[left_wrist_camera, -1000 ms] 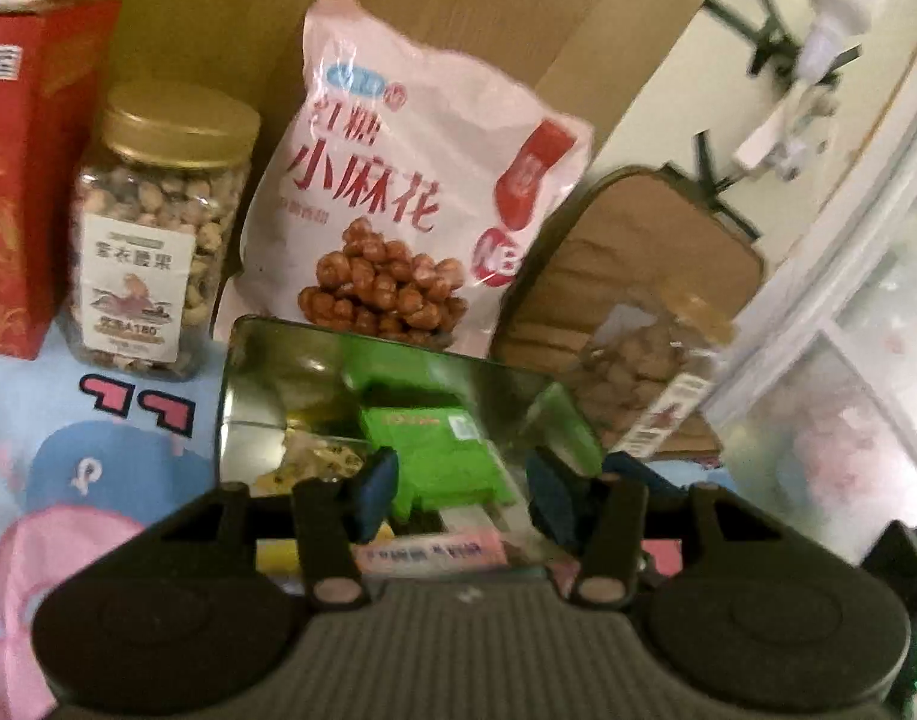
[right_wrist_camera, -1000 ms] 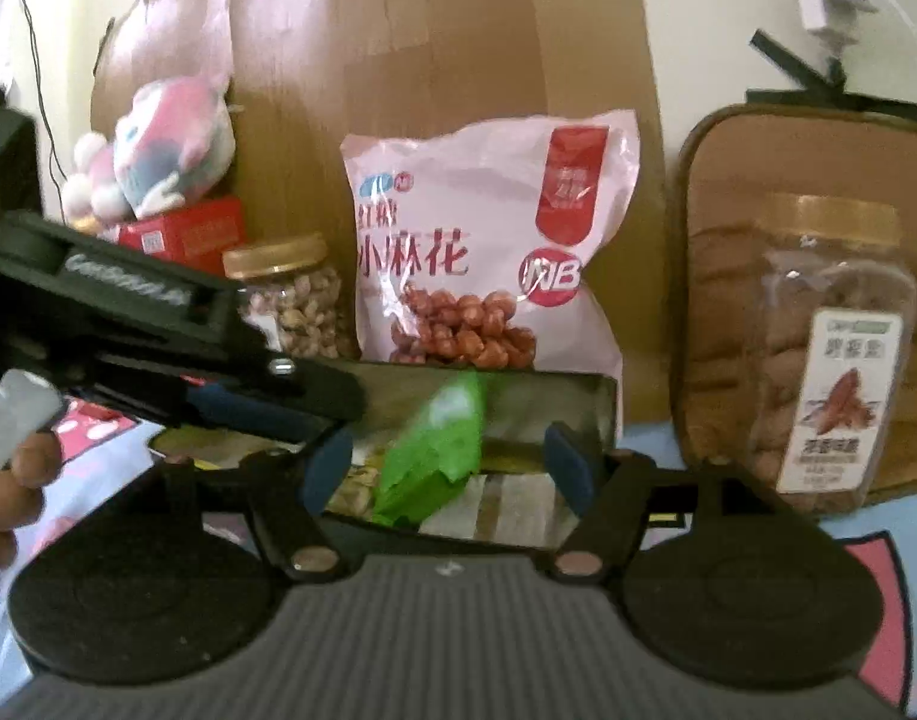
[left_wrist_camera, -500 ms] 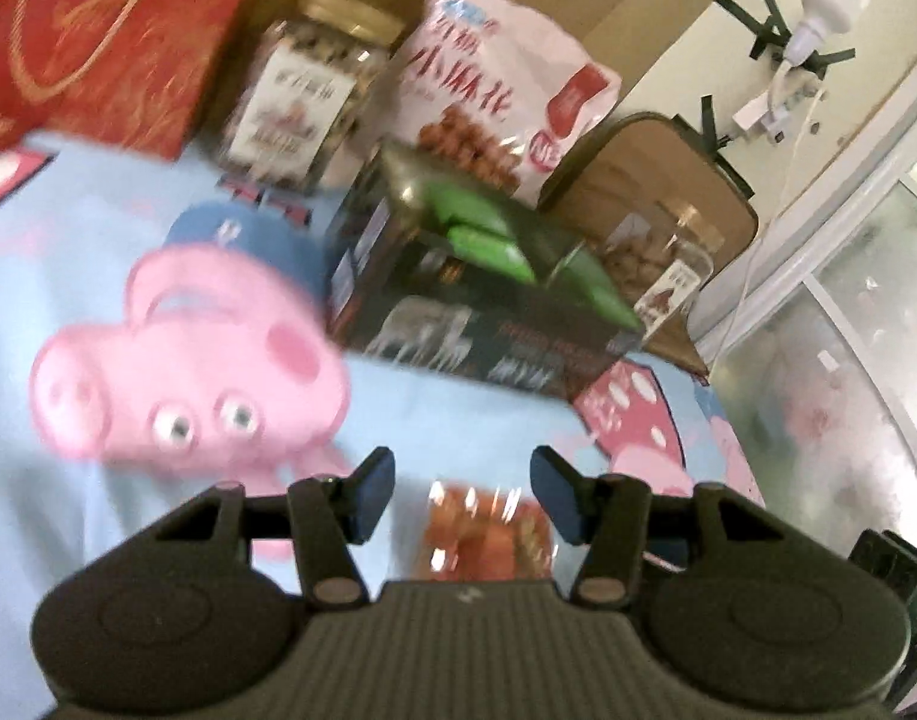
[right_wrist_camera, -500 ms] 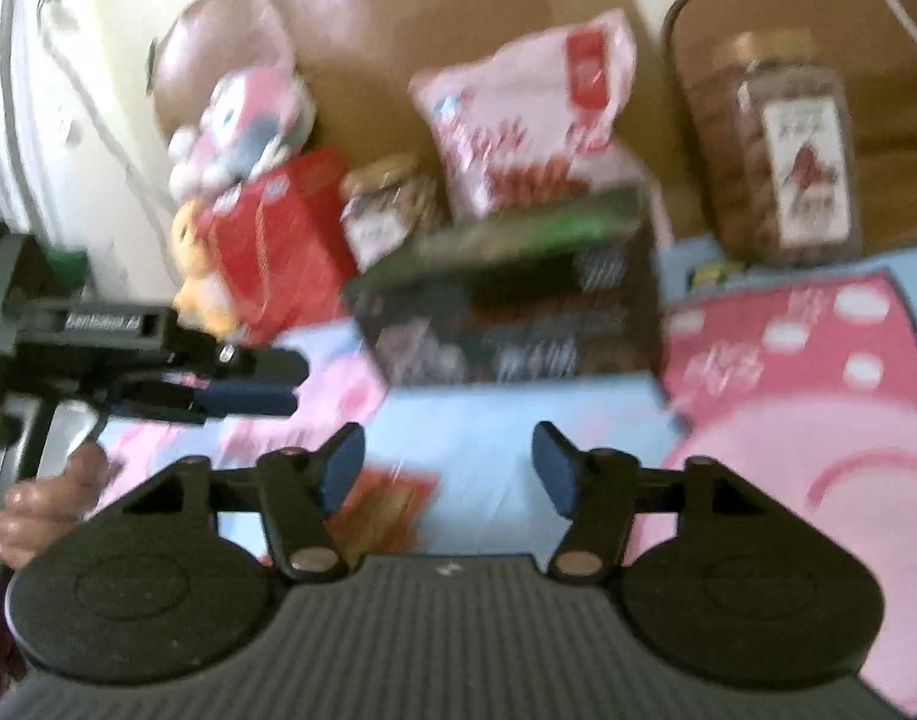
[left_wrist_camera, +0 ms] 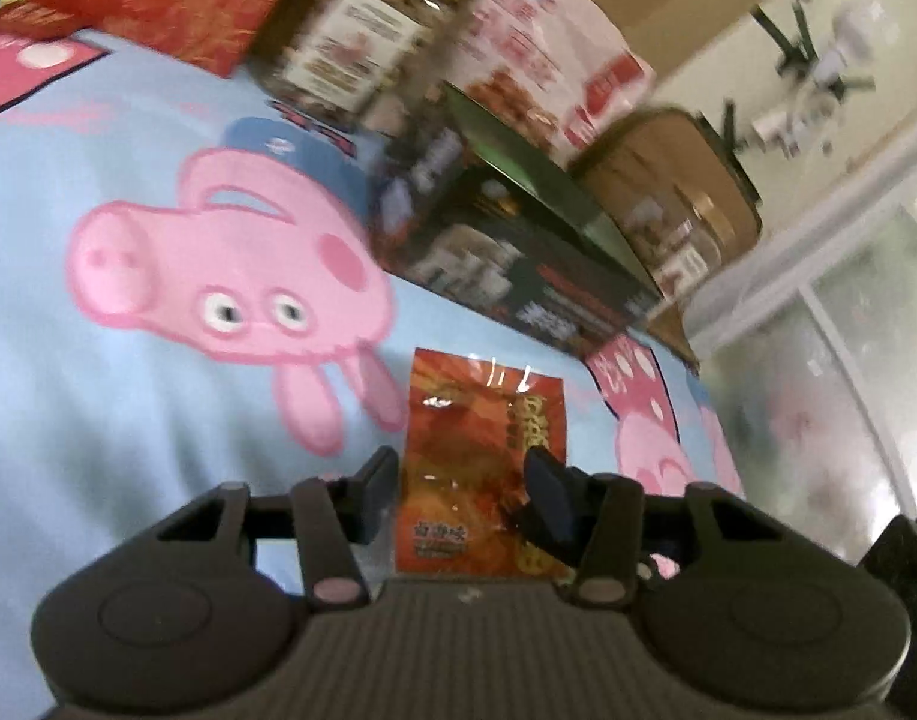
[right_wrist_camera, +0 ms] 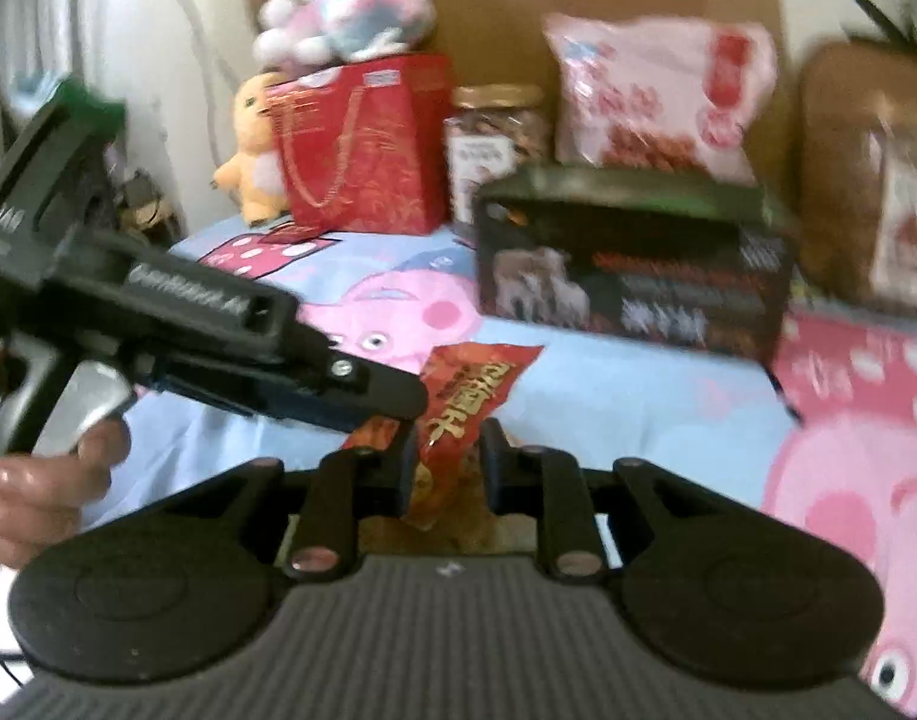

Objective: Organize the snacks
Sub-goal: 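Grasp the red snack packet with the left gripper, then carry the red packet over the dark box and open the left gripper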

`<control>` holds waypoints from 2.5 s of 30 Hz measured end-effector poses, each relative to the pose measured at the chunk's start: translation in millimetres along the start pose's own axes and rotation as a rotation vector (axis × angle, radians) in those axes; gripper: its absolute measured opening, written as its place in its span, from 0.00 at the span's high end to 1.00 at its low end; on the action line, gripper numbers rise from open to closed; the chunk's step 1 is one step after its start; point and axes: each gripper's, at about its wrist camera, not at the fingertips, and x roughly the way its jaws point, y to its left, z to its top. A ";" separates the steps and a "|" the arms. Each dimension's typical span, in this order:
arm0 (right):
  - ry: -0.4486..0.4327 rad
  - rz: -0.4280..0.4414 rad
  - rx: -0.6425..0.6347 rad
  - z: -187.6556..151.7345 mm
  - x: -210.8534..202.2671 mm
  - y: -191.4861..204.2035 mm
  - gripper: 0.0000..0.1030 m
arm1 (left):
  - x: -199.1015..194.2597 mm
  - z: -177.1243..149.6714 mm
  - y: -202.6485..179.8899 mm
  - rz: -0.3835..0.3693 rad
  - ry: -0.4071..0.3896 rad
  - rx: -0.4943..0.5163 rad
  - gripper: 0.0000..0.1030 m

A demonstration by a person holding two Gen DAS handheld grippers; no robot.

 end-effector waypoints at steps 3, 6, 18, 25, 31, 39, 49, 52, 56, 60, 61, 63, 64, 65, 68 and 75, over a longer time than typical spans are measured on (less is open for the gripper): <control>0.013 0.055 0.017 10.7 15.6 4.8 0.76 | -15.8 3.3 15.8 0.038 -0.050 -0.044 0.55; 0.035 0.080 0.018 17.9 35.4 13.5 0.70 | -29.9 9.8 30.4 0.066 -0.096 -0.079 0.55; 0.127 0.130 -0.058 15.0 50.5 27.6 0.30 | -35.5 7.1 43.2 0.101 -0.112 -0.042 0.43; 0.145 0.116 -0.150 18.9 71.8 46.6 0.58 | -21.6 4.3 36.0 0.070 -0.083 -0.044 0.65; 0.057 0.115 -0.110 17.9 58.5 42.1 0.71 | -31.2 7.2 25.8 0.025 -0.121 -0.049 0.75; -0.140 0.040 -0.164 48.5 31.7 32.8 0.97 | -37.2 58.6 -43.0 -0.139 -0.142 0.105 0.75; -0.027 0.103 -0.032 51.9 32.9 -26.7 0.76 | -28.2 76.6 -27.0 0.033 -0.180 0.113 0.66; 0.061 0.173 0.046 51.4 53.3 -42.3 0.54 | -19.2 74.9 7.6 0.106 -0.134 0.023 0.66; 0.179 0.237 0.190 51.7 83.9 -56.4 0.54 | -0.6 83.3 38.5 0.121 -0.071 -0.053 0.48; 0.214 0.280 0.336 55.0 105.4 -68.3 0.55 | 26.3 81.9 51.9 0.021 0.001 -0.087 0.54; 0.215 0.293 0.349 55.8 110.0 -66.6 0.55 | 31.2 80.1 49.3 -0.005 0.019 -0.082 0.57; 0.203 0.302 0.354 56.2 115.2 -60.2 0.56 | 39.5 74.5 49.2 -0.047 0.034 -0.096 0.67; 0.200 0.295 0.337 56.2 117.6 -54.3 0.59 | 39.5 72.1 49.9 -0.048 0.025 -0.100 0.67; 0.193 0.268 0.297 56.8 115.6 -46.4 0.67 | 37.3 70.9 51.5 -0.050 0.009 -0.104 0.73; 0.169 0.239 0.260 55.7 113.2 -43.7 0.82 | 24.6 68.6 54.6 -0.083 -0.006 -0.138 0.83; 0.077 0.283 0.266 67.1 76.6 -44.1 0.83 | -7.9 78.2 0.9 -0.103 -0.065 0.013 0.84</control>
